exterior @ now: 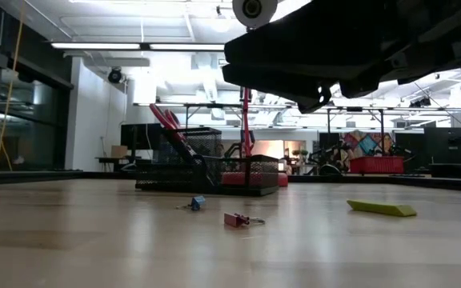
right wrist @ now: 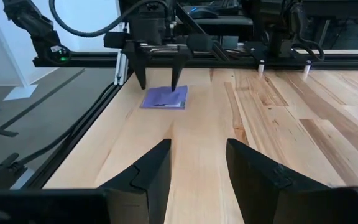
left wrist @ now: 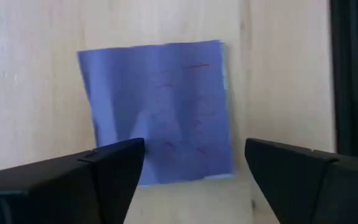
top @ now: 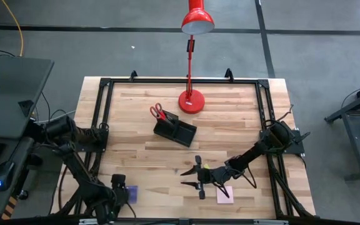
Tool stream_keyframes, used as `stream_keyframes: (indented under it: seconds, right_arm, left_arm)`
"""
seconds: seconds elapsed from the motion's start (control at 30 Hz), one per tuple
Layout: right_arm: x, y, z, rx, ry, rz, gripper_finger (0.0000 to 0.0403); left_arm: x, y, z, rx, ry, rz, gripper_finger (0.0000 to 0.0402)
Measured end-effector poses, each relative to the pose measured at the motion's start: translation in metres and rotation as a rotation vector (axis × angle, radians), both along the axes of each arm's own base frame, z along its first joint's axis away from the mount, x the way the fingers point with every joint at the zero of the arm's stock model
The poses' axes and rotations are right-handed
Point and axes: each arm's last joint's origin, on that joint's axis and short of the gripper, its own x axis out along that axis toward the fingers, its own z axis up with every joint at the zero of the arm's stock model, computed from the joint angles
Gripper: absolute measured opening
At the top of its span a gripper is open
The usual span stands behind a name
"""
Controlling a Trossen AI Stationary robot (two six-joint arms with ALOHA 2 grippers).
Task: Pick and place office supplies into organizer
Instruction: Put the purple sticky note into the desk organizer
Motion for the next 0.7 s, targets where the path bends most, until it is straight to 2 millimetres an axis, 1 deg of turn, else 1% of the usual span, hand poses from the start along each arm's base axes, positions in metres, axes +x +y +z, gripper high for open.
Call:
stream_keyframes:
  seconds: [0.1,0.2,0.37,0.5,0.7]
  right_arm:
    - [0.000,0.000,0.000,0.002,0.000,0.000,0.0144]
    - [0.000,0.000,0.000,0.001,0.001,0.000,0.0145]
    - [0.000,0.000,-0.001,0.009,0.008,-0.006,0.0144]
    - [0.000,0.000,-0.001,0.008,0.008,-0.007,0.0144]
    - [0.000,-0.001,-0.002,0.010,0.024,-0.014,0.0145]
  left_arm:
    - [0.002,-0.001,-0.010,0.036,0.007,0.004,0.0276]
    - [0.003,-0.004,-0.022,0.076,0.018,0.005,0.0269]
    - [0.003,-0.004,-0.023,0.076,0.018,0.027,0.0247]
    - [0.002,-0.005,-0.019,0.065,-0.006,0.024,0.0210]
    - [0.003,-0.006,-0.018,0.046,-0.013,0.031,0.0137]
